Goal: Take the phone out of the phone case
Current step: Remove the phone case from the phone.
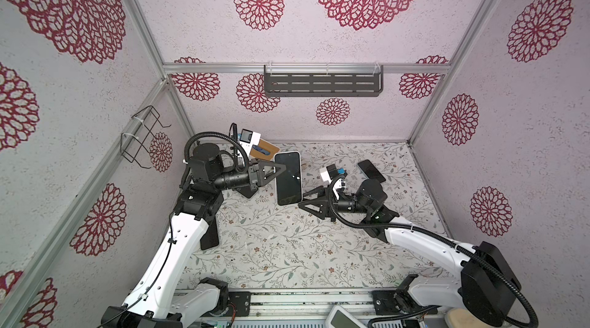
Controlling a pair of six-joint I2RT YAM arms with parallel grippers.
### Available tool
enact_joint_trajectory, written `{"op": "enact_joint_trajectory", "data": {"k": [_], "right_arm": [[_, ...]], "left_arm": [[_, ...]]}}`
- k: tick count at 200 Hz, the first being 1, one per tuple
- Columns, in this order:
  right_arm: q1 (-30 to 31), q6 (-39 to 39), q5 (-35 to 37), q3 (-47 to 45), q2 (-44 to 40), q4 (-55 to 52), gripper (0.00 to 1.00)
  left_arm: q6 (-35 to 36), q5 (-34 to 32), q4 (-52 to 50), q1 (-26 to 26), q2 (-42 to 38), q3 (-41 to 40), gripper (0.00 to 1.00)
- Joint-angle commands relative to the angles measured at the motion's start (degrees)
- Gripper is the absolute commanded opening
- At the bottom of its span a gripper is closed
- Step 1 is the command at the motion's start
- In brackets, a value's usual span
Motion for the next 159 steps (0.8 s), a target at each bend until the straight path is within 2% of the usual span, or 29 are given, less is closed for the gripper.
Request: {"op": "enact_joint_trajectory", "data": {"k": [1, 61, 120, 138, 159], "right_arm": [[0.26, 1.73, -1.45, 1.21, -0.1, 5.25, 0.38], [0.28, 1.99, -1.37, 1.02, 0.13, 5.58, 0.3], [0.23, 1.73, -2.23, 1.24, 0.21, 7.4, 0.0], [0.23, 0.8, -2.42, 0.82, 0.11, 8.02, 0.0], [0.31, -1.2, -3.3, -0.1, -0.56, 9.18, 0.0]], "left_arm": [[-0.3, 1.2, 3.87, -0.61, -0.78, -0.16, 0.0], [-0.43, 1.0, 3.96, -0.7, -0.44, -0.2, 0.0], [-1.18, 1.12, 4.99, -1.55, 0.38, -0.73, 0.0], [-3.0, -0.23, 5.7, -1.83, 1.11, -1.08, 0.0], [-9.47, -3.35, 8.71, -1.76, 3.33, -1.28, 0.0]]}}
